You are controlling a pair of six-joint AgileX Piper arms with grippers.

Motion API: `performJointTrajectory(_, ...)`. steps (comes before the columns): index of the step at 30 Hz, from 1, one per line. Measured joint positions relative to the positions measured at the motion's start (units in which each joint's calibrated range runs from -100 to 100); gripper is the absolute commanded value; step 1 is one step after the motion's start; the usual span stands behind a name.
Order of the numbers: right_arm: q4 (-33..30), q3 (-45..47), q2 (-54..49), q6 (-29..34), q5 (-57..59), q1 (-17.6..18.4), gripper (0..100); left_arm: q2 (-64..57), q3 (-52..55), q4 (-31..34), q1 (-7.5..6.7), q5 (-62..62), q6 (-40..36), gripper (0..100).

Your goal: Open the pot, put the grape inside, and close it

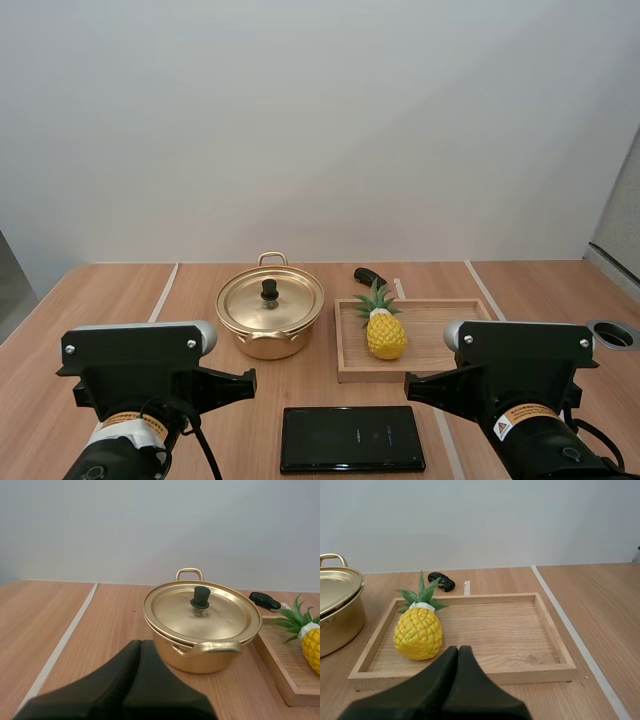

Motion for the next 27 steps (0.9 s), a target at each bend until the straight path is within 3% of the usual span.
performJointTrajectory(27,0.0,0.0,0.0,0.0,0.0,0.0,0,0.0,0.0,-0.1,0.0,-0.6,0.0,0)
